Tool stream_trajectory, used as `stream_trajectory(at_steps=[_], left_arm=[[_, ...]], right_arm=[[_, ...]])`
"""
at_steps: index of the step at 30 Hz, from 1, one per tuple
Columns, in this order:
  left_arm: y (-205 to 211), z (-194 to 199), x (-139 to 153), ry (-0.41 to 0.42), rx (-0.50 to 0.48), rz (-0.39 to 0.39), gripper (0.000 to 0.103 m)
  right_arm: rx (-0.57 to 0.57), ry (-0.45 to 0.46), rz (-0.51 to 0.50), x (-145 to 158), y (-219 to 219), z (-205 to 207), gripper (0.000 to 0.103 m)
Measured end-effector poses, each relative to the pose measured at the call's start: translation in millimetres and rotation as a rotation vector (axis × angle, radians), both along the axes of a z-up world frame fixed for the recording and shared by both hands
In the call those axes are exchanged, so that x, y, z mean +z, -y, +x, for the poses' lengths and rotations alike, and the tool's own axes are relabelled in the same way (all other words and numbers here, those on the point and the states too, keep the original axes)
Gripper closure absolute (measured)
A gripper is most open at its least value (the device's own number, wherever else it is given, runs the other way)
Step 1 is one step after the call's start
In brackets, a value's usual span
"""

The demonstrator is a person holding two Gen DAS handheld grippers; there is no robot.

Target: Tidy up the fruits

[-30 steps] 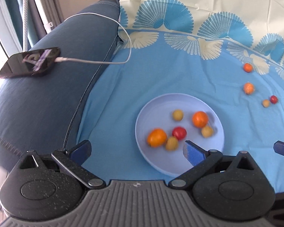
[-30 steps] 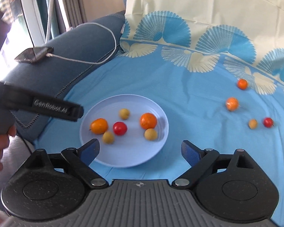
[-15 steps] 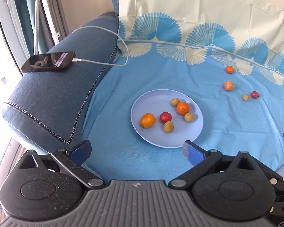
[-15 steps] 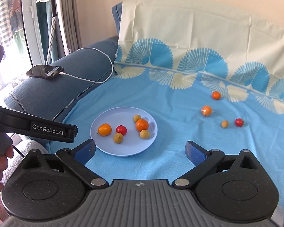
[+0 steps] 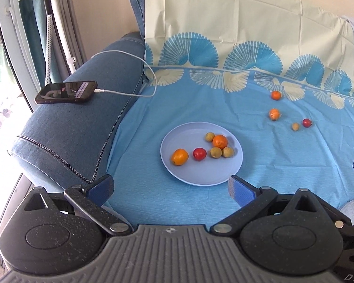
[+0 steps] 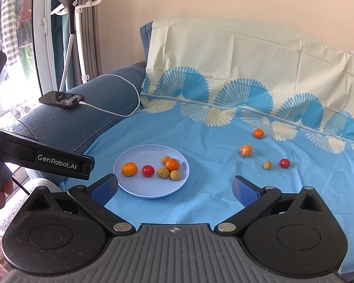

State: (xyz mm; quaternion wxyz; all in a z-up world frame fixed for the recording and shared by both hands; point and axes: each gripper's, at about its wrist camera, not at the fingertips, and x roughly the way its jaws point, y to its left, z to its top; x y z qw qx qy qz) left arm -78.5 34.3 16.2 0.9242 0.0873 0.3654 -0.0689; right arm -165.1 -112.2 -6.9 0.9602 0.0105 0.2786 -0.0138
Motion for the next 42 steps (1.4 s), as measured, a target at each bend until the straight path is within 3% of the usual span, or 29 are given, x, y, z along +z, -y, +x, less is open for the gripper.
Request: stream_trajectory(at_steps=[18, 42], left_arm=[[-6.9, -16.9, 9.0, 0.034, 0.005, -0.007, 0.0], [-9.9, -11.0, 2.3, 0.011, 0.013, -0.009, 0.0]], right_arm=[[0.003, 0.032, 0.004, 6.5, -1.2, -17.2, 0.001], [0.019, 0.012, -0.007, 3.3, -5.8, -11.4, 0.001]])
